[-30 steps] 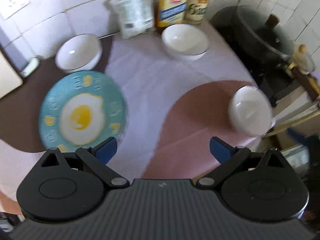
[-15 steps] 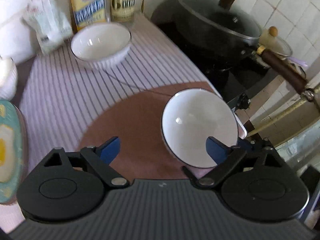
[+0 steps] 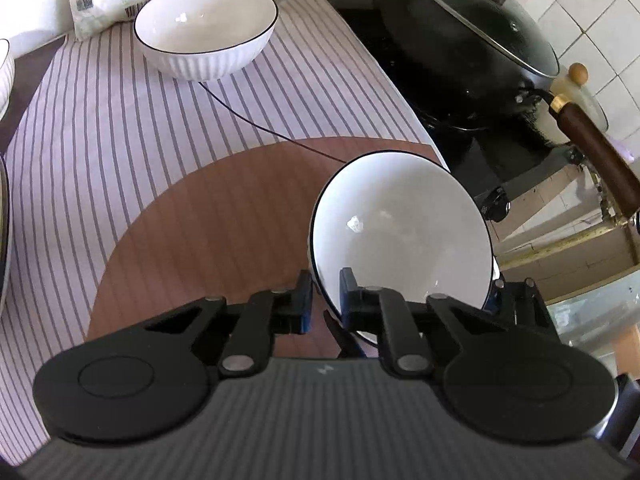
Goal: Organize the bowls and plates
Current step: 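Grasp the white bowl by the stove rim with the left tool and lift it, then set the white bowl down on the striped mat and open the left tool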
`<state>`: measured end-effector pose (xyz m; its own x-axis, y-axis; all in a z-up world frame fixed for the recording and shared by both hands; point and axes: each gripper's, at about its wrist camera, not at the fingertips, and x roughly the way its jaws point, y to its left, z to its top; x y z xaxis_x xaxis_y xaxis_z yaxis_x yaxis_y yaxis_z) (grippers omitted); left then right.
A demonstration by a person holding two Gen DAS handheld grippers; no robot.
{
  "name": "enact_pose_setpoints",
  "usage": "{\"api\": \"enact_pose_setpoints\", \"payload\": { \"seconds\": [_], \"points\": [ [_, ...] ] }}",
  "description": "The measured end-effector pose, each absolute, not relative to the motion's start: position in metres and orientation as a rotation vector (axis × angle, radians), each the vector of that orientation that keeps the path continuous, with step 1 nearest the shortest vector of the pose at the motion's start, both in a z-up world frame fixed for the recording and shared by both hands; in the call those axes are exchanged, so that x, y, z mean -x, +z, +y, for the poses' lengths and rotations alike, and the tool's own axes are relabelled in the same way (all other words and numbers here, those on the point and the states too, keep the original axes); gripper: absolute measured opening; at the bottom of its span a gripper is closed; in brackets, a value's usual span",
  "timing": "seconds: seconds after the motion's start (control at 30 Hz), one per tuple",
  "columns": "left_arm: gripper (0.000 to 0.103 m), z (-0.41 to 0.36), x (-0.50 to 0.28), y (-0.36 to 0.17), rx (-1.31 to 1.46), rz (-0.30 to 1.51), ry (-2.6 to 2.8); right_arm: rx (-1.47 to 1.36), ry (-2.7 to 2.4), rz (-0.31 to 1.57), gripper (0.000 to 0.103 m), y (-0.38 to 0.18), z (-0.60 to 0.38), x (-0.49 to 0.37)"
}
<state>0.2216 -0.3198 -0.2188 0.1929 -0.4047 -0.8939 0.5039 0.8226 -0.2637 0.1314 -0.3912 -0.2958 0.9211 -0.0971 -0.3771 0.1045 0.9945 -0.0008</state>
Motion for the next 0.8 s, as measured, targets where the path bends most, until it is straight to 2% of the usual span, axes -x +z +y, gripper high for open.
{"api": "enact_pose_setpoints", "payload": {
  "seconds": [0.5, 0.8],
  "points": [
    [0.013, -0.25, -0.236, -0.175, -0.081, 1.139, -0.531, 0.099, 0.051, 0.303, 0.095, -0.262, -0.35, -0.154],
    [0.014, -0.213, -0.258, -0.182, -0.018, 1.159, -0.44, 0.145, 0.187, 0.322, 0.095, -0.255, -0.319, -0.189]
  ]
}}
